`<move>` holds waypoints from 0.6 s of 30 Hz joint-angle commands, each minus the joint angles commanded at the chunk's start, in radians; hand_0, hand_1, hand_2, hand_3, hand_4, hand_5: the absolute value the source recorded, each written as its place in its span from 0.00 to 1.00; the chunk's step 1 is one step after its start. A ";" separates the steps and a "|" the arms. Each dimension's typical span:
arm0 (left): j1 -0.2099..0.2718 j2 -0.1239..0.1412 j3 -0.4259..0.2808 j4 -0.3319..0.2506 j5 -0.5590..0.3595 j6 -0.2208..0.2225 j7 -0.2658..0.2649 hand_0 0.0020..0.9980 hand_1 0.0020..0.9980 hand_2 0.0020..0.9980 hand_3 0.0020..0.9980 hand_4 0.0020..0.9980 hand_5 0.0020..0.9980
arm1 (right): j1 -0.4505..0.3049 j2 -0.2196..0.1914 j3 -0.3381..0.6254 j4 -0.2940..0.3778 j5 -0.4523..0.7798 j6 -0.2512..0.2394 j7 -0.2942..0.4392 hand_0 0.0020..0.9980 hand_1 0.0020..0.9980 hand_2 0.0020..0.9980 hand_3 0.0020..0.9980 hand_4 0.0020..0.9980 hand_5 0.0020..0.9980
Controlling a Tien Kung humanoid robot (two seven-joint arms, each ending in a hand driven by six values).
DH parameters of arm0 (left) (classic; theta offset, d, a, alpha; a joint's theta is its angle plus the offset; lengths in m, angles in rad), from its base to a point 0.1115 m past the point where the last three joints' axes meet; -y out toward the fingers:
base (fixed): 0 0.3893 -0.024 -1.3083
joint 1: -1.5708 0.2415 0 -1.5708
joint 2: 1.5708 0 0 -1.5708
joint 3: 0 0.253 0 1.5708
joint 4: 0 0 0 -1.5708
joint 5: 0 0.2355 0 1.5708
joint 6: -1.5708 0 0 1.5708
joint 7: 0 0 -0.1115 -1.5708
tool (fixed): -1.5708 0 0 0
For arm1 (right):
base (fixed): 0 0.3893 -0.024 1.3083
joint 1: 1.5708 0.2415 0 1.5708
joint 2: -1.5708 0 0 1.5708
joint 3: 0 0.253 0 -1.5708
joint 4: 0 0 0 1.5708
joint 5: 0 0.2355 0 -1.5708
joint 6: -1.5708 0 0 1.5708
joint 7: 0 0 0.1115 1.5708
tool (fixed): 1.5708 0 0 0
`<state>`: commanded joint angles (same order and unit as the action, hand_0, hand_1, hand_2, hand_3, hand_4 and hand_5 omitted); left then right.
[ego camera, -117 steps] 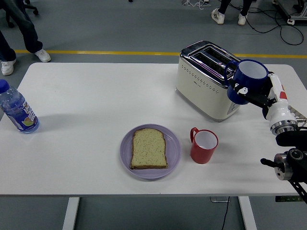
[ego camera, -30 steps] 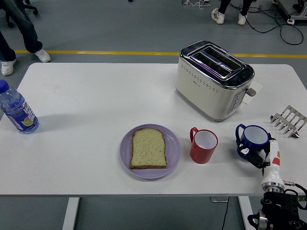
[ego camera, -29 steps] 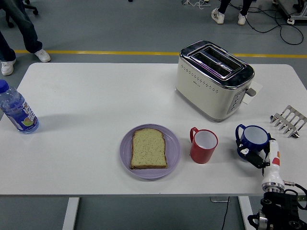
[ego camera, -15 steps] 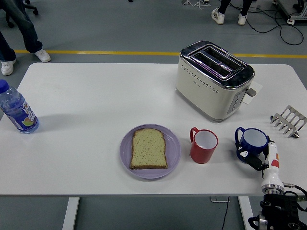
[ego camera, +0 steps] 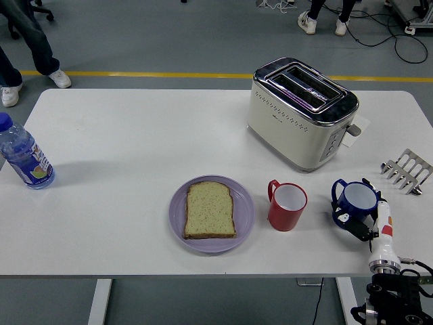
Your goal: Pick up the cup,pour liquid into bread,place the cup on the desk
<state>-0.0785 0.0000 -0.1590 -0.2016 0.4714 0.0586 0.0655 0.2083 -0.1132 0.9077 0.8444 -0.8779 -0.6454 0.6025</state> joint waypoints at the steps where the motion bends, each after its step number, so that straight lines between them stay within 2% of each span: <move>1: 0.000 0.000 -0.001 0.000 0.000 0.000 0.000 0.64 0.65 0.66 0.55 0.32 0.84 | 0.000 0.000 0.001 0.000 -0.001 0.000 0.002 0.63 0.54 0.73 0.95 0.84 0.07; 7: -0.004 0.000 -0.004 0.000 0.001 0.000 0.000 0.64 0.65 0.66 0.55 0.32 0.84 | 0.001 0.000 0.006 0.002 -0.008 0.000 0.014 0.64 0.55 0.75 0.96 0.86 0.08; 8: -0.005 0.000 -0.005 0.000 0.001 0.000 0.000 0.64 0.65 0.66 0.55 0.32 0.84 | 0.002 0.000 0.009 0.003 -0.009 0.000 0.018 0.68 0.57 0.79 0.98 0.88 0.08; 13: -0.007 0.000 -0.008 -0.001 0.003 -0.001 0.000 0.64 0.65 0.66 0.55 0.32 0.84 | -0.001 0.001 0.029 0.010 -0.021 0.011 0.026 0.68 0.57 0.79 0.98 0.88 0.08; 14: -0.007 0.000 -0.008 0.000 0.001 -0.001 0.001 0.64 0.65 0.66 0.55 0.32 0.84 | -0.003 0.001 0.036 0.012 -0.026 0.015 0.027 0.74 0.63 0.82 1.00 0.88 0.09; 18: -0.007 0.000 -0.009 0.000 0.001 -0.001 0.001 0.64 0.65 0.66 0.55 0.32 0.84 | -0.004 0.001 0.043 0.010 -0.046 0.021 0.014 0.74 0.63 0.82 1.00 0.88 0.09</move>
<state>-0.0859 0.0000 -0.1681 -0.2017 0.4725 0.0579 0.0662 0.2038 -0.1124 0.9506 0.8548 -0.9239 -0.6246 0.6167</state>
